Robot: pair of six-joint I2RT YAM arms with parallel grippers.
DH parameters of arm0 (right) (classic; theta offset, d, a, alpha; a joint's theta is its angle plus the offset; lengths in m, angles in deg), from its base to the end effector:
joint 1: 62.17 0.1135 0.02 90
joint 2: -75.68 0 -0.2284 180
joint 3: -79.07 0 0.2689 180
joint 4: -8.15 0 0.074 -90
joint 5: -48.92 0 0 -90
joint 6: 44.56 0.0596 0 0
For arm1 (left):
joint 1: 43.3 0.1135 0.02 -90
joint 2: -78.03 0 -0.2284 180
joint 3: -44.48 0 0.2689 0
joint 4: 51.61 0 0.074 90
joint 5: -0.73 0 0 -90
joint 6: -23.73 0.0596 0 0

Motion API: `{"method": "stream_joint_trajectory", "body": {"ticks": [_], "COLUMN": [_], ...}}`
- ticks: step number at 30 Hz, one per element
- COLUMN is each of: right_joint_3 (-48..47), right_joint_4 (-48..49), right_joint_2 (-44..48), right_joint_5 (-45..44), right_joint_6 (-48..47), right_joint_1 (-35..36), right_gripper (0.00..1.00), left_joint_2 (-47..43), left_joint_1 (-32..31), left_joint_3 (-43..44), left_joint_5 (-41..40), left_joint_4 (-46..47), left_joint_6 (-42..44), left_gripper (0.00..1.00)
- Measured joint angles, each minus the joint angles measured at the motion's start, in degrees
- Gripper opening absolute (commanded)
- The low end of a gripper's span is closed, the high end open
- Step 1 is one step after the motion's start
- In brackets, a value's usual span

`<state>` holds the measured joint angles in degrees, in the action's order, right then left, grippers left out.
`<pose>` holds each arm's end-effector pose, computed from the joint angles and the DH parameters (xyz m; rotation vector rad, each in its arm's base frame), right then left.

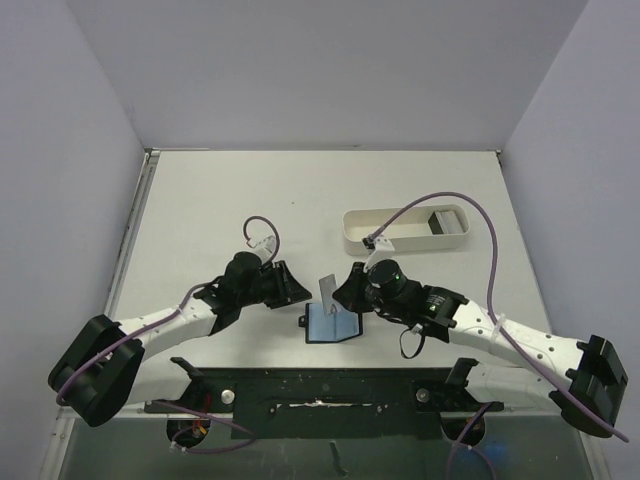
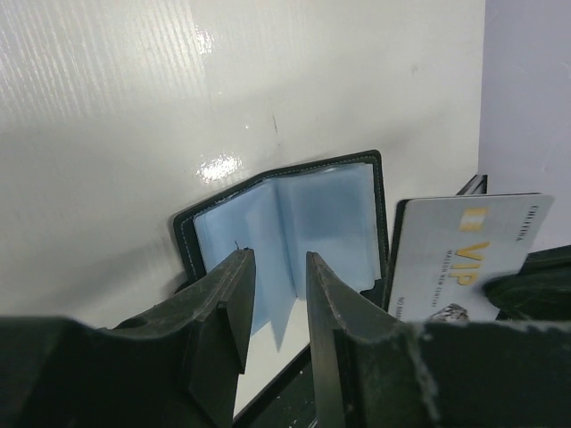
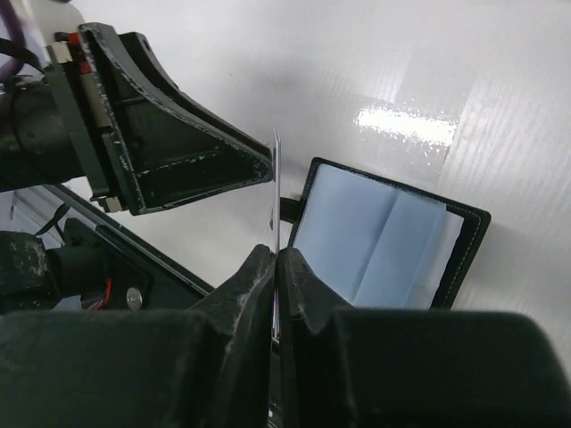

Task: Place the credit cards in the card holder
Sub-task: Pick up the credit card from the storage box.

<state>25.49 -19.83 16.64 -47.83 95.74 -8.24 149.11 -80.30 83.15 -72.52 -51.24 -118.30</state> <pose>0.1713 0.2233 0.2104 0.0001 2.2990 0.8925 0.2165 -0.1847 0.1159 -0.1175 2.3583 -1.1609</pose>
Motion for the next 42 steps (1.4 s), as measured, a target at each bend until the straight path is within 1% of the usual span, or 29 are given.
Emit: {"method": "stream_joint_trajectory", "body": {"ticks": [11, 13, 17, 20, 24, 28, 34, 42], "right_joint_3": [5.31, 6.05, 7.82, 10.36, 16.83, 20.48, 22.45, 24.26], "right_joint_4": [1.42, 1.86, 2.89, 5.09, 9.18, 12.96, 18.62, 21.00], "right_joint_2": [-0.63, -0.63, -0.66, -0.35, 2.73, 7.28, 11.41, 12.61], "right_joint_5": [-4.15, -4.22, -4.35, -4.61, -4.28, -3.67, -2.93, -2.40], "right_joint_6": [5.81, 6.29, 7.63, 8.35, 9.03, 9.62, 10.01, 10.78], "right_joint_1": [1.27, 1.29, 1.29, 1.29, 1.27, 1.27, 1.25, 1.25], "right_gripper": [0.00, 0.00, 0.00, 0.00, 0.00, 0.00, 0.00, 0.00], "left_joint_2": [0.02, 0.07, 0.28, 0.52, 2.75, 5.25, 8.74, 13.97], "left_joint_1": [-0.09, -0.09, -0.09, -0.15, -0.20, -0.37, -0.68, -1.16], "left_joint_3": [-0.02, -0.04, -0.83, -2.47, -4.81, -6.40, -7.23, -7.63], "left_joint_5": [0.83, 1.77, 4.44, 6.27, 9.11, 11.17, 13.42, 14.78], "left_joint_4": [0.72, 1.68, 6.43, 10.71, 17.05, 21.46, 30.21, 38.95], "left_joint_6": [-0.52, -0.92, -2.56, -4.70, -7.74, -10.69, -16.09, -19.41], "left_gripper": [0.28, 0.30, 0.38, 0.41, 0.41, 0.40, 0.40, 0.40]}}
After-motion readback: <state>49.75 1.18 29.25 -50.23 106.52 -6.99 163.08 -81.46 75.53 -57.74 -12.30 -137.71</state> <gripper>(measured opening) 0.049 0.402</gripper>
